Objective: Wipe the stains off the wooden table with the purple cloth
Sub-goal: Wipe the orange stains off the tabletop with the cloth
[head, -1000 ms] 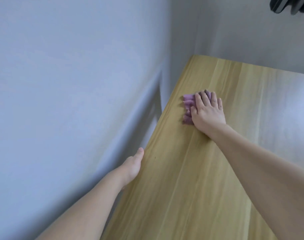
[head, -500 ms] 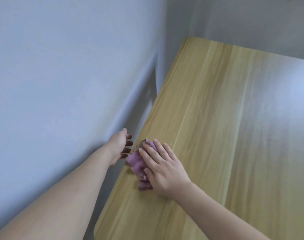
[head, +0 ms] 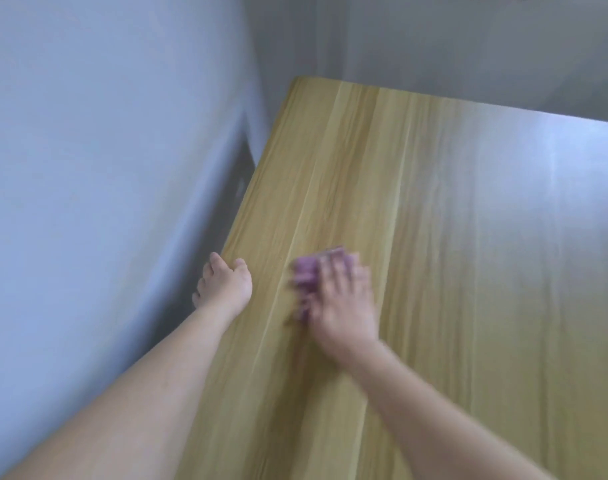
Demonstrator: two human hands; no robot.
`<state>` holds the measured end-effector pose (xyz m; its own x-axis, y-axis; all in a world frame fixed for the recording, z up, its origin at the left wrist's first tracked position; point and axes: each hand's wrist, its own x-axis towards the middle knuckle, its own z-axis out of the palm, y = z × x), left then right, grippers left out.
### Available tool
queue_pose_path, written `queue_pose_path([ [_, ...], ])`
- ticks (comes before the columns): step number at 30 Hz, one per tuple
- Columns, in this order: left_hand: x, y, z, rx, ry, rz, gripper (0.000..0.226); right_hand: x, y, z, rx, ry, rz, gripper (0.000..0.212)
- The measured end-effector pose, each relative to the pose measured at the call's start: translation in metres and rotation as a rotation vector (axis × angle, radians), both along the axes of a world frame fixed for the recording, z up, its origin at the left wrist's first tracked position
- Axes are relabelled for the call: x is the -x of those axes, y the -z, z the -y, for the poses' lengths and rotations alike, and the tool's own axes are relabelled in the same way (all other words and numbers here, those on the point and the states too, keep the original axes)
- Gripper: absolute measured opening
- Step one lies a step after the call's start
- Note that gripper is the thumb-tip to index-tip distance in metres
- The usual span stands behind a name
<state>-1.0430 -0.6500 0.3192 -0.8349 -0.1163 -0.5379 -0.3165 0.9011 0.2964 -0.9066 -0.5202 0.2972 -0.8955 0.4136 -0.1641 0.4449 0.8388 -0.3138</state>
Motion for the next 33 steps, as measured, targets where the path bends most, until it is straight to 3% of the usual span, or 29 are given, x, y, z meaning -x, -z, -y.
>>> queue_pose_path([
  [4,-0.005,-0.014,-0.025,0.038,-0.005,-0.050,0.062,-0.041,-0.003,0.075,0.060,-0.438,-0.018,0.062],
  [7,-0.010,-0.024,-0.049,0.076,0.075,-0.081,0.060,-0.034,0.000,0.016,0.048,-0.521,-0.001,0.058],
  [10,-0.012,-0.031,-0.073,0.056,0.139,-0.076,0.059,-0.007,-0.001,-0.093,-0.054,-0.240,0.001,0.059],
  [13,-0.020,-0.030,-0.090,0.064,0.258,-0.061,0.059,0.001,-0.010,-0.206,-0.138,0.017,0.158,0.060],
  [15,-0.034,-0.026,-0.098,0.075,0.348,-0.052,0.059,-0.021,-0.012,-0.239,-0.092,0.129,0.225,0.060],
  [19,-0.075,-0.022,-0.104,0.120,0.533,0.008,0.059,-0.076,-0.009,-0.179,0.014,0.195,0.172,0.065],
  [23,-0.136,-0.033,-0.104,0.148,0.639,0.098,0.059,-0.144,-0.023,-0.082,0.013,-0.075,0.186,0.067],
  [27,-0.161,-0.055,-0.100,0.245,0.769,0.217,0.059,-0.167,-0.046,-0.069,0.021,-0.240,0.278,0.076],
  [30,-0.163,-0.081,-0.104,0.252,0.771,0.203,0.057,-0.162,-0.078,-0.090,0.054,-0.207,0.310,0.037],
  [33,-0.172,-0.109,-0.109,0.185,0.742,0.158,0.055,-0.166,-0.109,-0.111,0.261,-0.047,0.408,0.014],
])
